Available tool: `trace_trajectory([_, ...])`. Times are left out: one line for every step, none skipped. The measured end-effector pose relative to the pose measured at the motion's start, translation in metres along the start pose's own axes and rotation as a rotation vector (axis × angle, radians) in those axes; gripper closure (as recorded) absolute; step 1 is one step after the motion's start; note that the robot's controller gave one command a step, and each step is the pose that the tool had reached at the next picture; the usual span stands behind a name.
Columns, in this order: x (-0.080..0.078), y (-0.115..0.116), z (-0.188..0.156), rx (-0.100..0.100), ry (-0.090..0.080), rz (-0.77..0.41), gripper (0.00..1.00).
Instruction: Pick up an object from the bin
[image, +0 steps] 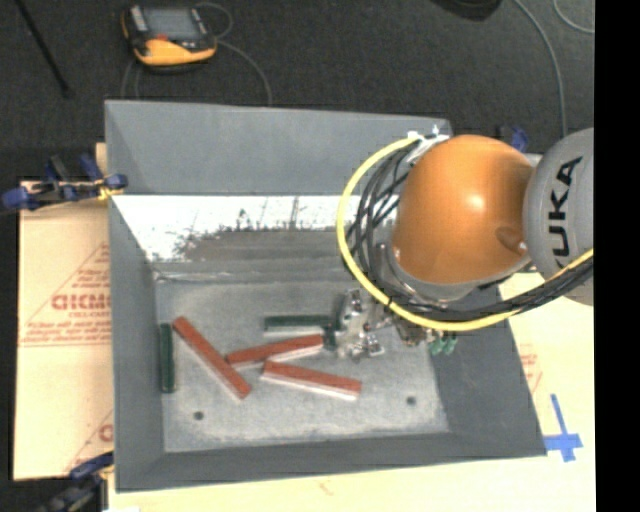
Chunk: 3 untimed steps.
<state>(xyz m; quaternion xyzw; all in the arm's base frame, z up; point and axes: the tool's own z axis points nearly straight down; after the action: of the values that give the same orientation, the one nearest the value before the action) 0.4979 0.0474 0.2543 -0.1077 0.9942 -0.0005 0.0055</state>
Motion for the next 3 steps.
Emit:
trace_trajectory([0.001,0.001,0.004,-0.002,0.007,0.001,0.00])
trace_trajectory([0.001,0.001,0.004,-0.003,0.007,0.002,0.00])
trace_trajectory([-0.001,-0.028,0.052,-0.001,-0.001,0.035,0.00])
